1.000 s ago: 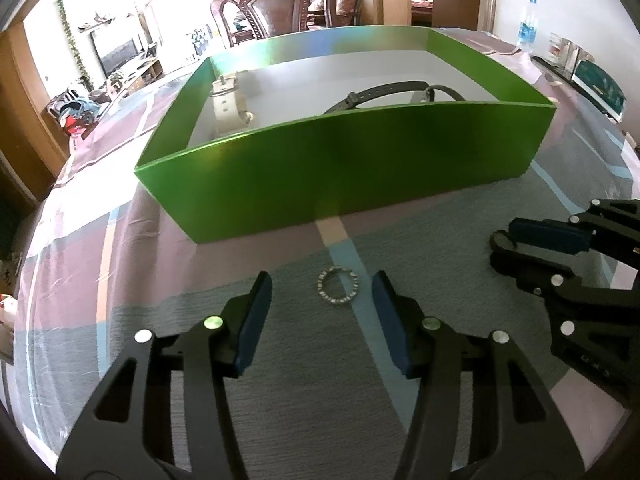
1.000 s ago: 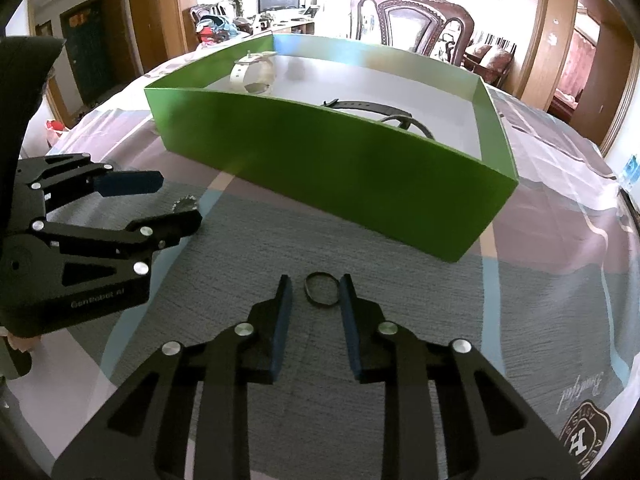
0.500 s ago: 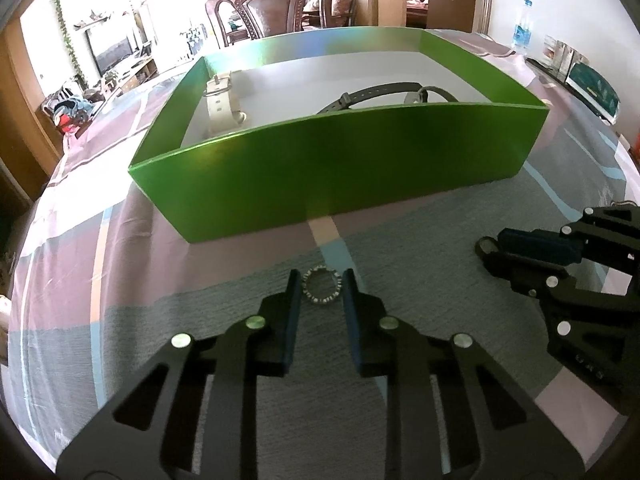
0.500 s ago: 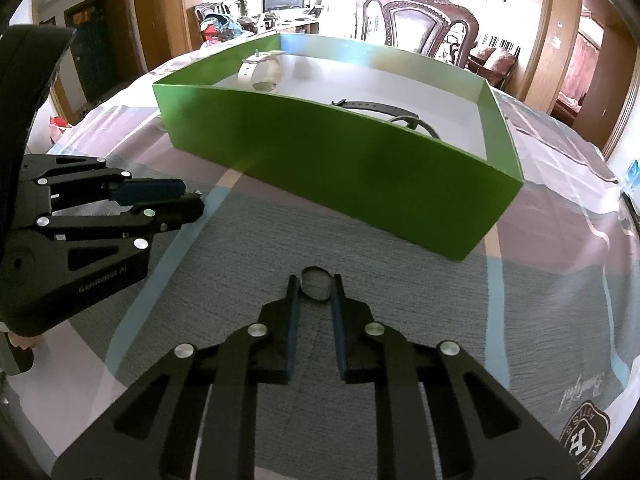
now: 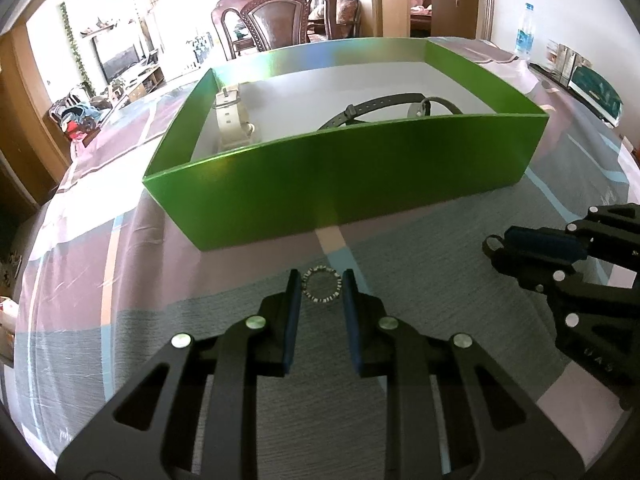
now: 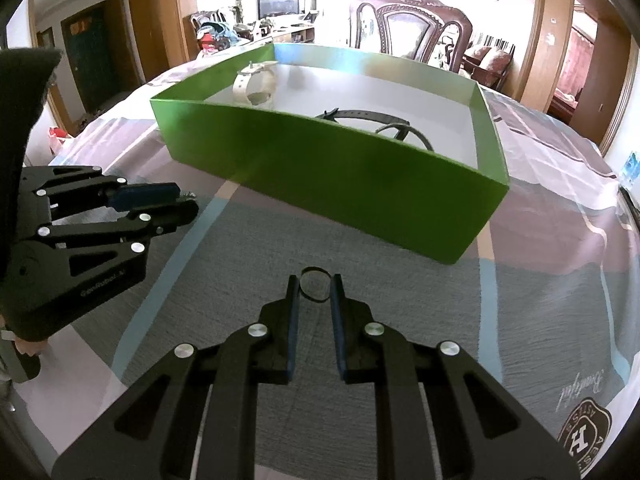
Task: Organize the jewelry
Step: 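Carry both rings into the green box while opening both tools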
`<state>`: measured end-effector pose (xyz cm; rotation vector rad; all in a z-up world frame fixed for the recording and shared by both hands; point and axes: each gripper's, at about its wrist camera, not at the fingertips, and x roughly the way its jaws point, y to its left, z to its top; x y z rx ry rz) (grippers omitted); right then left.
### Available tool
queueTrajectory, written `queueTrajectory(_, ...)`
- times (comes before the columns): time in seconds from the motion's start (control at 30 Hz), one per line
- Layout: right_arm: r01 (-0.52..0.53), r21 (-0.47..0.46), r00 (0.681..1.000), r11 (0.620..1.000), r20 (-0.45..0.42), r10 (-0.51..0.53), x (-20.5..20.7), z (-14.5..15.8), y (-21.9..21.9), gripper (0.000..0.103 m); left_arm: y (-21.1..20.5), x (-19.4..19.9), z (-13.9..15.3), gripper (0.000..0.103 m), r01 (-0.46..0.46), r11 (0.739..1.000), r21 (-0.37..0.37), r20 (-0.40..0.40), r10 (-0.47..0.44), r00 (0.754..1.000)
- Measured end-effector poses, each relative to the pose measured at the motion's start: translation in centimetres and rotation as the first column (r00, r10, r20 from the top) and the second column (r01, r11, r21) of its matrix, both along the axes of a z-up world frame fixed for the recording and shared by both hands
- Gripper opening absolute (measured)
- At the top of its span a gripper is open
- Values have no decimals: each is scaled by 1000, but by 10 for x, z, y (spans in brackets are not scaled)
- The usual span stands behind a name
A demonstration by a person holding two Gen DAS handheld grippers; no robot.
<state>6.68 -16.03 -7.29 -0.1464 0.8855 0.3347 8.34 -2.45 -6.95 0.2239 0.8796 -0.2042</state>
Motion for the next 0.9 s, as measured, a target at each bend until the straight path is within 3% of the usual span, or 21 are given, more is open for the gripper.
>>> queueTrajectory(0.27, 41, 67, 995, 997, 87, -47, -6, 31, -14, 16, 8, -4, 24, 21, -8, 1000, -30, 45, 10, 999)
queueTrajectory(0.37, 51, 128, 992, 990, 107, -65, -5, 58, -24, 16, 18, -5, 53, 21, -18, 998, -66, 79, 23, 997)
queueTrajectory(0.6, 89, 120, 979, 989, 170, -109, 33, 106, -24, 16, 36, 31, 122, 21, -76, 993, -88, 180, 90, 980)
queueTrajectory(0.77, 145, 160, 986, 976, 62, -157, 83, 84, -25, 16, 37, 76, 107, 21, -97, 987, -129, 124, 113, 986)
queueTrajectory(0.9, 183, 169, 983, 969, -10, -184, 102, 57, -25, 16, 31, 100, 77, 21, -103, 983, -149, 26, 108, 994)
